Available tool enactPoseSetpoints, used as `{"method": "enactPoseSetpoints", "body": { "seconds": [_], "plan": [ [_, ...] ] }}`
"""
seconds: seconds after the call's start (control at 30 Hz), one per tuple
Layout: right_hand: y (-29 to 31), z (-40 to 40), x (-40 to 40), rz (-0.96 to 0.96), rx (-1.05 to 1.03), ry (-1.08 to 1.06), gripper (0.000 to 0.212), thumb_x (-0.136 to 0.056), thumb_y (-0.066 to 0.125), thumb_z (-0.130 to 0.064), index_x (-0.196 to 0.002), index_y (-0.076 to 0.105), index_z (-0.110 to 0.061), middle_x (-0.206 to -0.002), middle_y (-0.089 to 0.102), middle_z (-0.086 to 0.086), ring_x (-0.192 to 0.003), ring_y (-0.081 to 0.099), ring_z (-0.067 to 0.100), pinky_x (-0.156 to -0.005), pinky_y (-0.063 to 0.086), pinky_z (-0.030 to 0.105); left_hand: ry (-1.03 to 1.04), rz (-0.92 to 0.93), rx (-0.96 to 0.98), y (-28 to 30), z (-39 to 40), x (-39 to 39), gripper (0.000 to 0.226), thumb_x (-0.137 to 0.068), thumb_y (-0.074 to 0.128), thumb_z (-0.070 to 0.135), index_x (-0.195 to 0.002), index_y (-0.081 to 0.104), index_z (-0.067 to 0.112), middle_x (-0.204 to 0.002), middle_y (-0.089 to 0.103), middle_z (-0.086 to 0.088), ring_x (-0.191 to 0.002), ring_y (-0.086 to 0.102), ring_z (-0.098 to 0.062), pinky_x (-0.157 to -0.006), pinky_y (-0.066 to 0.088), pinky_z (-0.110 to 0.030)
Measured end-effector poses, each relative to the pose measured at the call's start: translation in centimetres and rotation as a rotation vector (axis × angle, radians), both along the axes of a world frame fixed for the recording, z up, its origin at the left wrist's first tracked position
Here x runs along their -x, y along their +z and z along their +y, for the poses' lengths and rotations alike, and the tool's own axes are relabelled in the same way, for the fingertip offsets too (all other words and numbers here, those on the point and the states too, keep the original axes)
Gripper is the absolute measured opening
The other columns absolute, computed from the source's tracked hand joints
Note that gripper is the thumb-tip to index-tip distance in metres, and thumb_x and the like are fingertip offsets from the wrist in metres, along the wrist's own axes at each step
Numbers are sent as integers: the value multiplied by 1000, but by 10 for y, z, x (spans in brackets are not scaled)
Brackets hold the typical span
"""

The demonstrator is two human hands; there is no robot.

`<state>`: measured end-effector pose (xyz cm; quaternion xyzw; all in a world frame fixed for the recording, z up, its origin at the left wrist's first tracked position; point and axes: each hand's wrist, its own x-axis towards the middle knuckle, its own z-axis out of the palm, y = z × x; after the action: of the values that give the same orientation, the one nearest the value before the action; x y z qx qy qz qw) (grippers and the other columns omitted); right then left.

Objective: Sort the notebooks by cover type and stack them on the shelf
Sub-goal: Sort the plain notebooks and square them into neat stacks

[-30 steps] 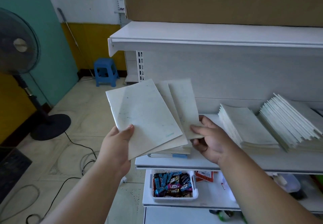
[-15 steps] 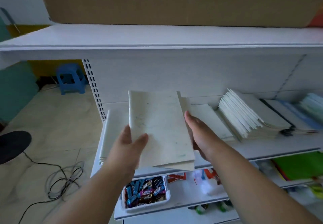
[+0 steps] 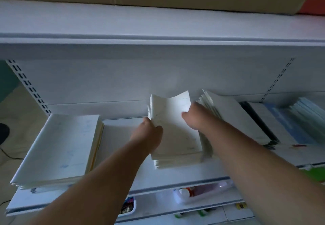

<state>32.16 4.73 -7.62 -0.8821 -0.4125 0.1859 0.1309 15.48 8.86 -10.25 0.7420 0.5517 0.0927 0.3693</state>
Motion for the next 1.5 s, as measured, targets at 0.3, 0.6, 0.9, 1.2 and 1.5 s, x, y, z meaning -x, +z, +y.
{"method": "enactPoseSetpoints", "body": {
  "seconds": [0.3, 0.6, 0.9, 1.2, 1.5],
  "plan": [
    [-40, 44, -18, -236, 323, 161, 36, -95, 55, -15, -130, 58, -7, -137, 55, 11, -125, 54, 29, -99, 46, 34, 29, 253, -290, -17, 3, -16, 25, -82, 57, 29, -94, 39, 16, -79, 45, 0, -75, 46, -29, -63, 38, -32],
    [-22, 9, 21, -291, -112, 152, 38, -94, 57, -36, -121, 45, -11, -120, 62, 12, -111, 61, 34, -78, 45, 36, 62, 135, -440, -2, -3, 20, 31, -91, 56, 53, -93, 50, 22, -78, 54, 8, -71, 51, -18, -60, 39, -29],
    [-16, -4, 152, -70, -289, 386, 32, -94, 49, -50, -92, 49, -18, -90, 61, 3, -81, 55, 26, -70, 45, 33, 265, -316, -483, 20, -16, 178, 21, -94, 60, 17, -82, 54, 34, -80, 62, 9, -70, 58, -14, -59, 43, -29],
    [-35, 22, 272, 55, -125, 268, 60, -80, 52, -79, -78, 46, -20, -75, 54, -5, -67, 51, 10, -57, 37, 27, 335, -421, -518, 44, -7, 304, 19, -95, 59, 18, -83, 54, 32, -78, 63, 13, -68, 56, 0, -56, 36, -22],
    [-43, 15, 290, -77, -265, 59, 24, -98, 49, -31, -108, 54, -9, -100, 66, 11, -82, 56, 25, -69, 45, 32, 249, -439, -456, 46, 1, 347, 14, -94, 59, 22, -87, 55, 34, -74, 62, 13, -61, 54, -6, -57, 40, -26]
  ]
}}
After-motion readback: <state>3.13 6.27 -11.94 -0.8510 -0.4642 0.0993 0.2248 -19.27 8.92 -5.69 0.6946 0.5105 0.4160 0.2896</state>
